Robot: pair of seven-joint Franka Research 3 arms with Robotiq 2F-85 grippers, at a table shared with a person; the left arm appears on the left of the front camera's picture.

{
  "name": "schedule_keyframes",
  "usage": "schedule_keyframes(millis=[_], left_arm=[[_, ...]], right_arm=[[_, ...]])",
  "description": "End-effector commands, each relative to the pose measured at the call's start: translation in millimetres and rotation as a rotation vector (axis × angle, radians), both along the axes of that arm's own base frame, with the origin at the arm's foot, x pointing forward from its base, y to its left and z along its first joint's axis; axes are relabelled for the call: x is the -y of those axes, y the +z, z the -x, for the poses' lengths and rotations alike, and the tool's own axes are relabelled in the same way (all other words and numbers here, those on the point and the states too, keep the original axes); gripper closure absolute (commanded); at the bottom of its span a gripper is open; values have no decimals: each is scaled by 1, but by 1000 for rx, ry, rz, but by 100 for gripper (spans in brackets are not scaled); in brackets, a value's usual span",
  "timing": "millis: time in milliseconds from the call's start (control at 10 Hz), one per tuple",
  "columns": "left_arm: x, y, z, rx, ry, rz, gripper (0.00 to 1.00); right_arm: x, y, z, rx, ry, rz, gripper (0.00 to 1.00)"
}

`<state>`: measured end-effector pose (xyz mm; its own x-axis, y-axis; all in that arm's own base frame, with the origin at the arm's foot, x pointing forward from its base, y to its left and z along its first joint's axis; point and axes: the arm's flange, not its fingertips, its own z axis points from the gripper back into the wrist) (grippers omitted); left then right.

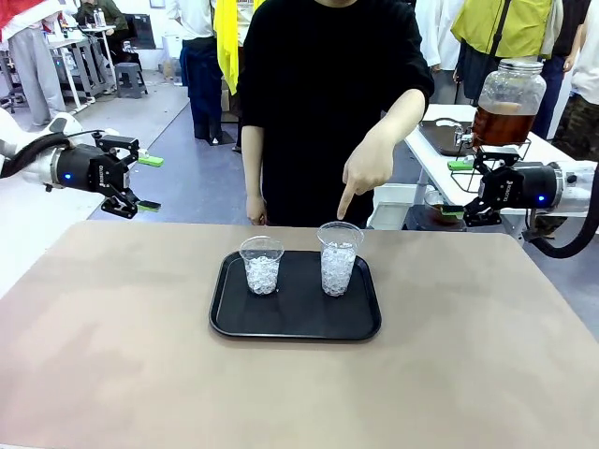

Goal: Pour the drink into the iced cup.
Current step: Pick up the iced cup indicated by the human and present it to them.

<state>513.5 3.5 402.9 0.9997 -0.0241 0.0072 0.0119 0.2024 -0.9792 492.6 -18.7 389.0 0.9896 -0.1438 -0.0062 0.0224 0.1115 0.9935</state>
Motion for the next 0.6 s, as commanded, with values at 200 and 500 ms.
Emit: schedule_keyframes(millis=[200, 500], left_arm=[[0, 1, 0, 4, 2, 5, 0], [0, 1, 0, 4, 2, 5, 0]], right_arm=[[0, 1, 0, 2, -3, -2, 0], [-8, 0, 6, 231, 54, 36, 0]])
